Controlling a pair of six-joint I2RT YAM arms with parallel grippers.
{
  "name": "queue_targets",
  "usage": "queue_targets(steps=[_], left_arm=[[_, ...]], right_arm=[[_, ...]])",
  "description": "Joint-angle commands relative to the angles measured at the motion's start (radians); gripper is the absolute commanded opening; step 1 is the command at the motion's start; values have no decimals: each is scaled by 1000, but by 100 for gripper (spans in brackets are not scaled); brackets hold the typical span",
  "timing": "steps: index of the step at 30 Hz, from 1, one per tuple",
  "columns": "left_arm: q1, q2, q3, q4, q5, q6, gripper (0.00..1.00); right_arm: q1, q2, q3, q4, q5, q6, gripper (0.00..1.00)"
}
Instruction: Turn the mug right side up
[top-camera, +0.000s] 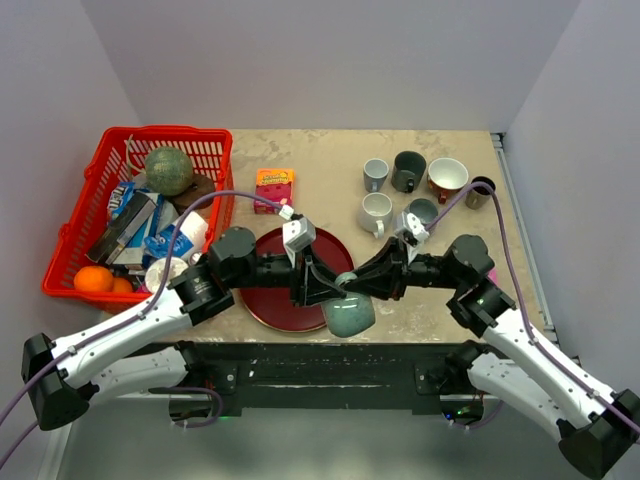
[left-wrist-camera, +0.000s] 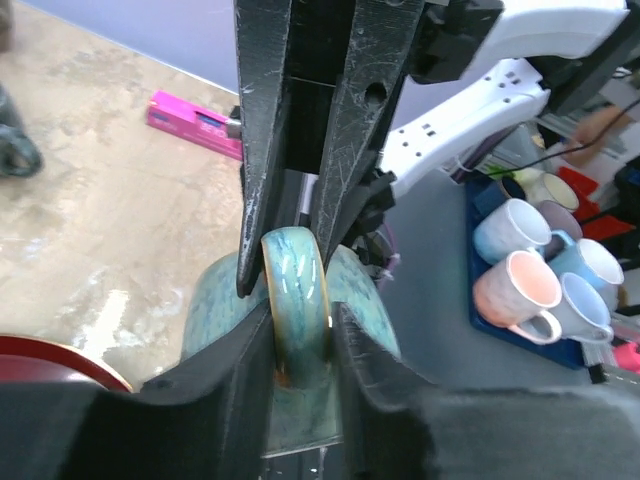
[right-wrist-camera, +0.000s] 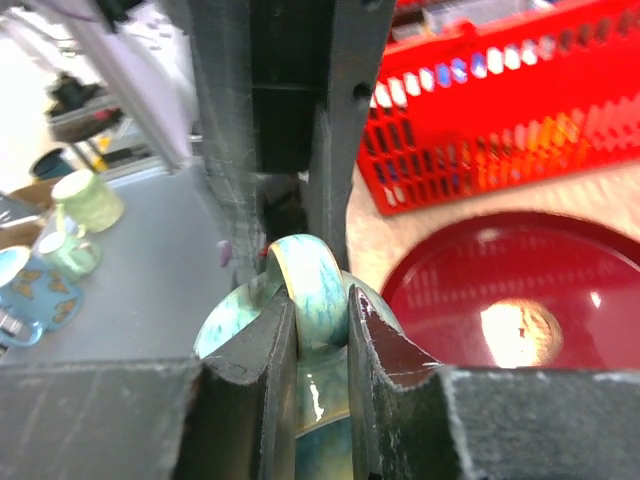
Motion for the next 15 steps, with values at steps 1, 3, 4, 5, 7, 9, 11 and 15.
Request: queue_targets(steps=[1,3,4,5,7,9,11,15], left_arm=[[-4,-33,81,-17,-131,29,57],[-4,-30,84,-57,-166,28,66],[-4,-28,89,-62,-206,28,73],[-4,-22,92,-103,-227,26,75],[-4,-19,100,-140,-293,26,79],[-4,-16,110,-184,-353,17,82],[-4,-12,133,-239,-485,-7,83],[-4,-12,158,-405,-715,-56,85]], right_arm=[[-4,-9,111,-196,177,-60,0],[-2,-3,125,-224,204,-68,0],[-4,-3,137,-250,236,-68,0],[-4,-3,144,-261,247,-68,0],[-4,3,162,-293,275,-60,0],[-4,8,187,-336,332,-62,0],[-4,28,242,-409,400,-77,0],[-4,111,418,-641,588,-153,0]])
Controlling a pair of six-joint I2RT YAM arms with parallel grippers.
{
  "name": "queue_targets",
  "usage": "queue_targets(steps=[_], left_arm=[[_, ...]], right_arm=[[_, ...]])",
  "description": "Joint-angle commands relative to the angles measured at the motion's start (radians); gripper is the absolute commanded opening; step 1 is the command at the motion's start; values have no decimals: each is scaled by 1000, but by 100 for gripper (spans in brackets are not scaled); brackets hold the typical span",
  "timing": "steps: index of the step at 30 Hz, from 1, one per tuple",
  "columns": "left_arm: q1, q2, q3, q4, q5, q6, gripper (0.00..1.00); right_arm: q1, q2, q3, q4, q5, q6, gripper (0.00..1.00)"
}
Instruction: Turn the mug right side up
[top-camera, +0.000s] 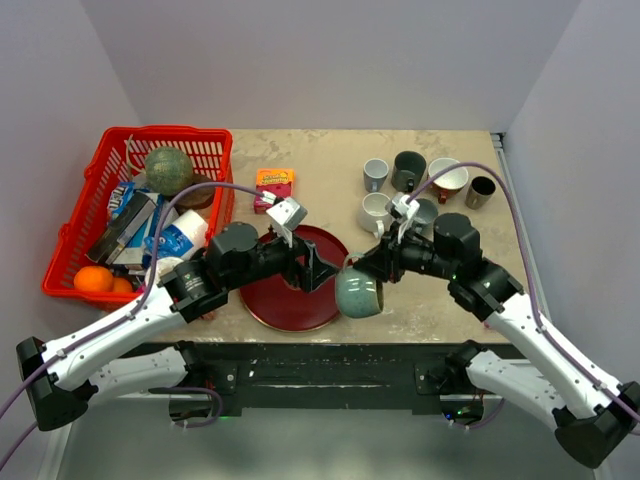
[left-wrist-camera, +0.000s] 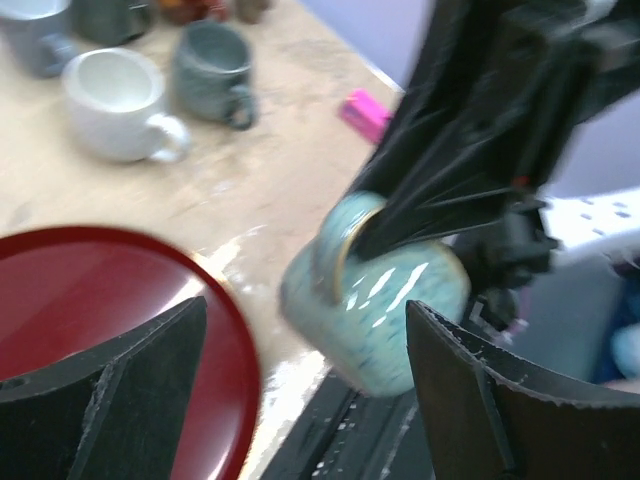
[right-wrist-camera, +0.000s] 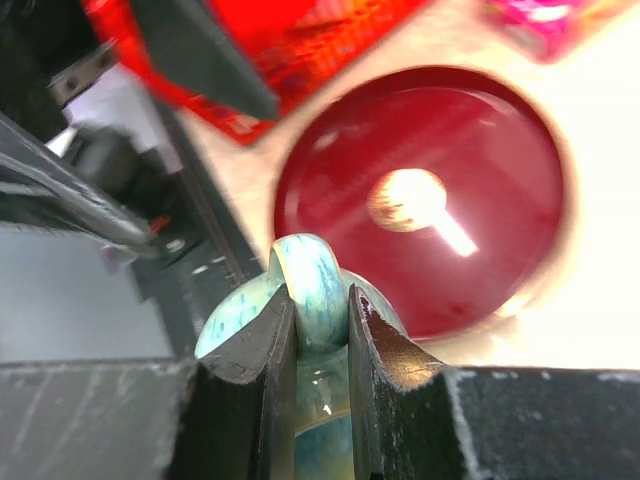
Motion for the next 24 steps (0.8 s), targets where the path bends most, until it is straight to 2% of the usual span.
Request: queue_targets(steps=[1,4,10,16,19,24], left_arm=[[-2,-3,60,-179,-333,-67,85],[-2,-9,51,-235,-410,-103,86],[-1,-15,26,-229,-438,-111,86],[-1,-6,17,-206,-449,-57,86],[-1,-7,-8,-189,-446,-49,86],[-1,-36,-55,-161,-407,-57,86]], right_arm=[[-4,88,288,-191,247,-75,0],[-3,218,434,-361,432,-126,0],[-2,407,579,-481,706,-245,0],[-5,500,602,-475,831,-419,0],[-5,526,576,-490,831,-550,0],[-5,593,573,-581,851,-609,0]])
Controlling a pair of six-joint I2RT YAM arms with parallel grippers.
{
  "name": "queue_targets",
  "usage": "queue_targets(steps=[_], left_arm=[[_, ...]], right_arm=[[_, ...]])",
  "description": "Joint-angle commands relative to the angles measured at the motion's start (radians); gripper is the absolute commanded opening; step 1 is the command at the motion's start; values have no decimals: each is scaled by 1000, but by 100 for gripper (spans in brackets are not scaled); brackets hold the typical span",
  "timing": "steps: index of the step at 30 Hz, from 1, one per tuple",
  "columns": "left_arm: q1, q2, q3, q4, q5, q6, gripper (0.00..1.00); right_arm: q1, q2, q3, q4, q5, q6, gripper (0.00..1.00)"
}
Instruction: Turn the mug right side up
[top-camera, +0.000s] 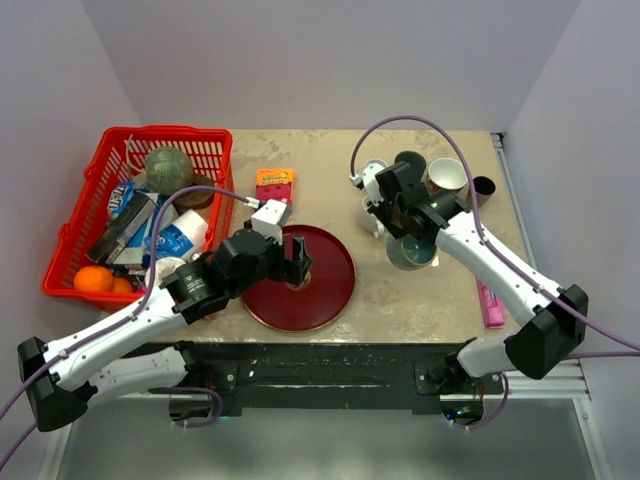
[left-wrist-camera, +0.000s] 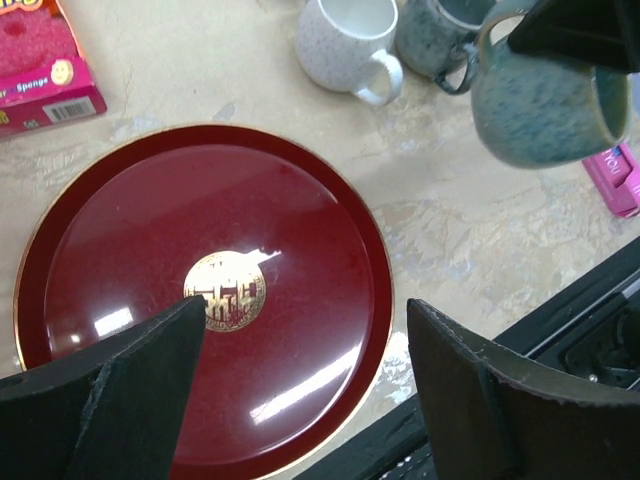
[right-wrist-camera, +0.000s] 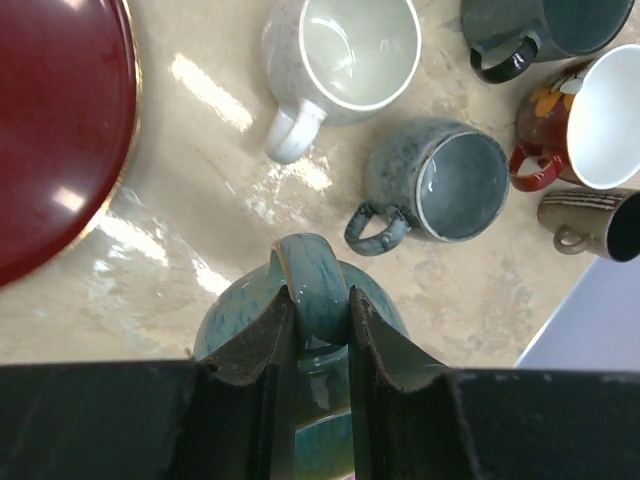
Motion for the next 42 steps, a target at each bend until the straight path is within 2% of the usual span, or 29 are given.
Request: queue_targets(steps=[1,3,8,14,17,27,31,39,42], left_arm=[[-1,-48,-53,63,13,10,86],[-1,-61,-66,71,16,10,86],[-1,-97,-96,69,12,10,86],[-1,-109,-136,81,2,-3,85],[-1,-117,-147,77,9,-10,85],[-1,-172,-179,81,-5,-4,86],[-1,-157,-181,87,-10,-1,86],[-2,-144,-184,80,-13,-3,86],[-1,-153,-182,86,-7,9,86]], right_arm=[[0,30,48,-53,57,-117,0],[0,58,59,-101,-1,-124,0],[1,78,27,-115,17,-209,0],[0,-41,-139,19,106,-403,0],[-14,-84,-233,115,103,-518,0],[-232,-169,-426,253,-39,-839,0],[-261,-143,-451,307,-56,-956,0],[-293,-55,-423,390,-73,-1098,0],[-322,-34,-414,427,-122,-1132,0]])
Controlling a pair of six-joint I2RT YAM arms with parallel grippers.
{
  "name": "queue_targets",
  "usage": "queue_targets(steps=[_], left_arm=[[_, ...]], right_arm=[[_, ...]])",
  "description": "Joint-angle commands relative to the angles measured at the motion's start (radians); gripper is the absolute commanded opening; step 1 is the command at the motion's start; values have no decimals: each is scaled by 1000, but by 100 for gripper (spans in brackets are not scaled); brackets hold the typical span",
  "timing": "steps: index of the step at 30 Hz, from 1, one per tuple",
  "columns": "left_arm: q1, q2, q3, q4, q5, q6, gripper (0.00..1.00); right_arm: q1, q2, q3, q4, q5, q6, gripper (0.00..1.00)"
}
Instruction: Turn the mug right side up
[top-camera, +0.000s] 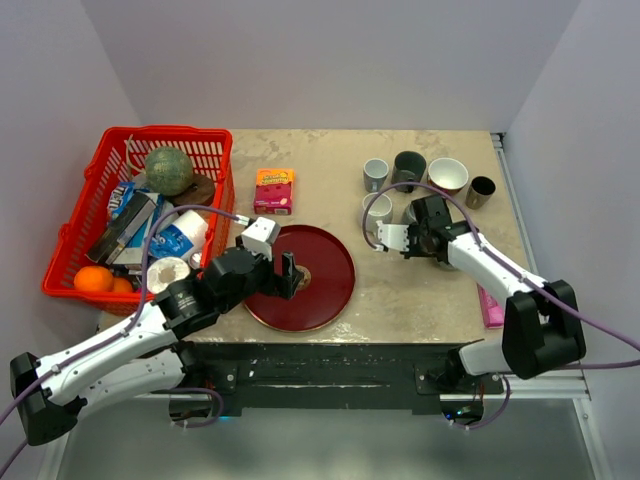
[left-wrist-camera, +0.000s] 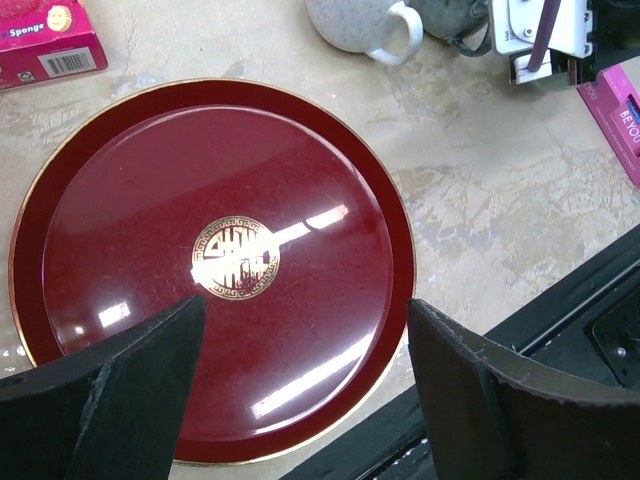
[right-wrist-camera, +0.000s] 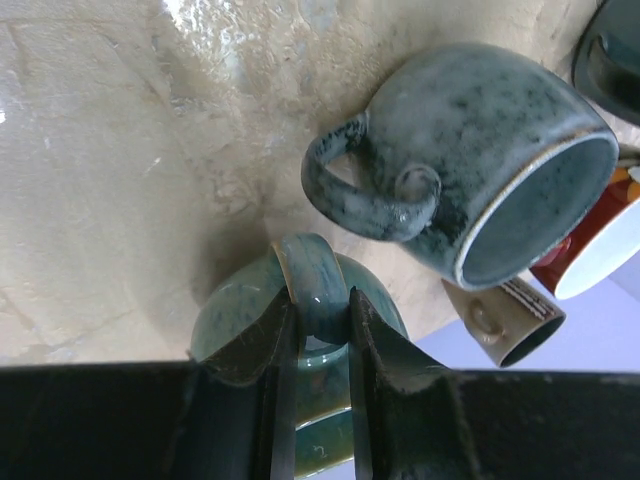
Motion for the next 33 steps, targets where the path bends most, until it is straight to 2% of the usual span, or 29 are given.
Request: queue_targets(steps=[1,12,17,20,22,27,33], left_arm=[[-1,-16,1,39,-17,10,86],[-2,-58,-10,40,-16,10,87],[-2,-44,-16,49,-11,8,88],[-2,-32,-19,52,-7,10,88],[-2,-24,-19,51,-7,10,88],[-2,-21,-24,55,-4,8,88],[-2,-28,-24,52,-7,8,88]], right_arm=[[-42,1,56,135,-10,-150,0],[-119,90,145,109,-42,-236,0],[-138,108,151,95,-27,-251,4],[-158,107,148,77,-37,-245,9],[-166,102,142,72,-37,-248,18],[-175,102,105,77,-27,-262,21],[-177,108,82,95,-17,-257,28]])
